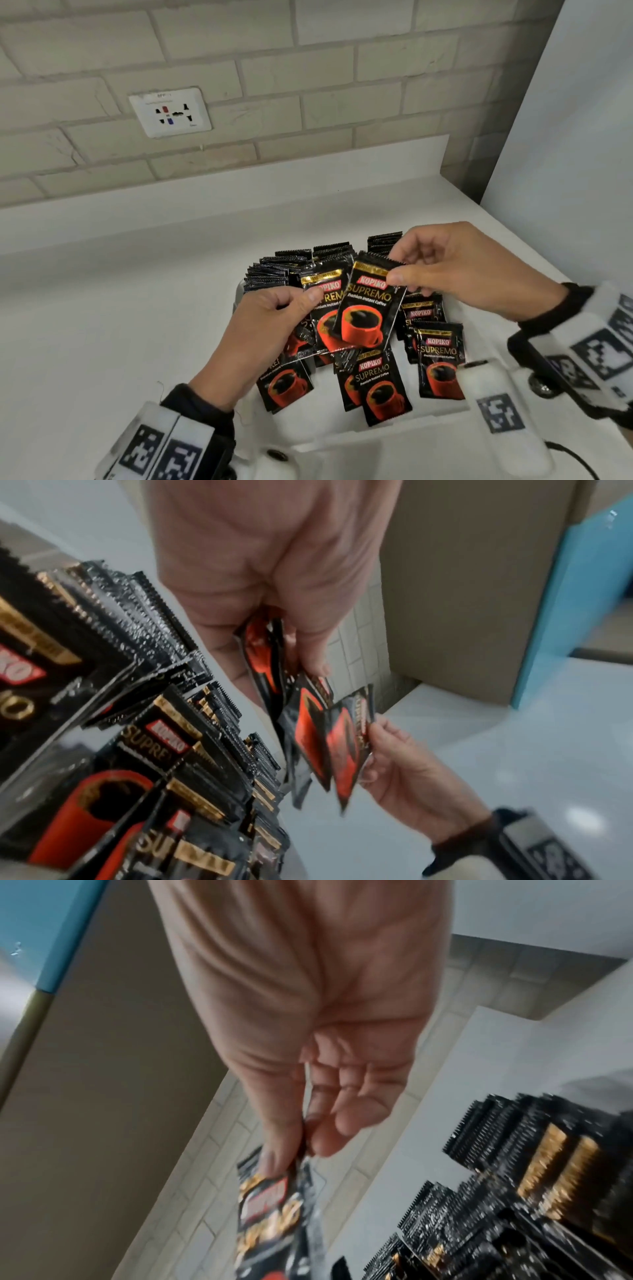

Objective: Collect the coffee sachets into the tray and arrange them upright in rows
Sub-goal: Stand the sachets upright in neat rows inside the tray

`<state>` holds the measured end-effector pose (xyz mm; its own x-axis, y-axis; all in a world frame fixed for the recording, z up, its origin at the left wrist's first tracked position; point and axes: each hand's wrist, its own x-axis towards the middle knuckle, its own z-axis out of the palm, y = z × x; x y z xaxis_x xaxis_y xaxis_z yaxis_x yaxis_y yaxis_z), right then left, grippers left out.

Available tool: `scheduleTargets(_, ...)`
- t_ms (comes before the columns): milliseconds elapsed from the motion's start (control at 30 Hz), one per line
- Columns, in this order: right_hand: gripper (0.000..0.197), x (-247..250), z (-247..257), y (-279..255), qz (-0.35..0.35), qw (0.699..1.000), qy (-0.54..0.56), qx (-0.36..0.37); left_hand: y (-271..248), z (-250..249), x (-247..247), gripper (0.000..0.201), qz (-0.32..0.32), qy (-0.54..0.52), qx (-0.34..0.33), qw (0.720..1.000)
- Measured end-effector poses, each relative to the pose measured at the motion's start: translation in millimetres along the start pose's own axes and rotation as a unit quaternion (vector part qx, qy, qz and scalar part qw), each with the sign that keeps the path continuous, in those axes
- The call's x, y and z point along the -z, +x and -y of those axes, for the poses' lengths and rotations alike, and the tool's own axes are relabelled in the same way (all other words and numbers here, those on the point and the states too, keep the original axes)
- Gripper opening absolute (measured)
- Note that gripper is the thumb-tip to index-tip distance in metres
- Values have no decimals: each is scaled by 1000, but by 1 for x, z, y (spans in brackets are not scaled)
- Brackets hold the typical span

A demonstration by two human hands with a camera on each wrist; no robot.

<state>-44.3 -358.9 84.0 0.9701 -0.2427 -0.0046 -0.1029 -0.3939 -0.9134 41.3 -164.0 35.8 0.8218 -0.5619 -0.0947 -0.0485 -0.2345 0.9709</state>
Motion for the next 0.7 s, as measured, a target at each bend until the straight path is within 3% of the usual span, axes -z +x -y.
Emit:
scheduleTargets(100,22,-5,5,5,45,997,-61,32,0,-7,0,30,36,76,-19,996)
scheduleTargets(233,19,-18,10,10,75,981,-168,58,-1,-16,1,33,86,100,-48,990)
scheduleTargets(300,11,-23,14,11,75,974,-201,70,0,-14,6,36,86,97,-51,990)
scheduleTargets(400,16,-27,20,15,71,968,-223,86,-1,-15,14,26,71,91,-53,992)
scheduleTargets(467,17,-29,24,20,73,969,-219,85,-2,-19,22,25,32,88,-61,994)
scheduleTargets(600,8,-29,28,31,69,982,-163,72,-2,-29,55,15,-111,71,-119,984)
scheduleTargets(700,8,-41,29,37,130,970,-196,66,-2,-29,92,15,-199,43,-139,969)
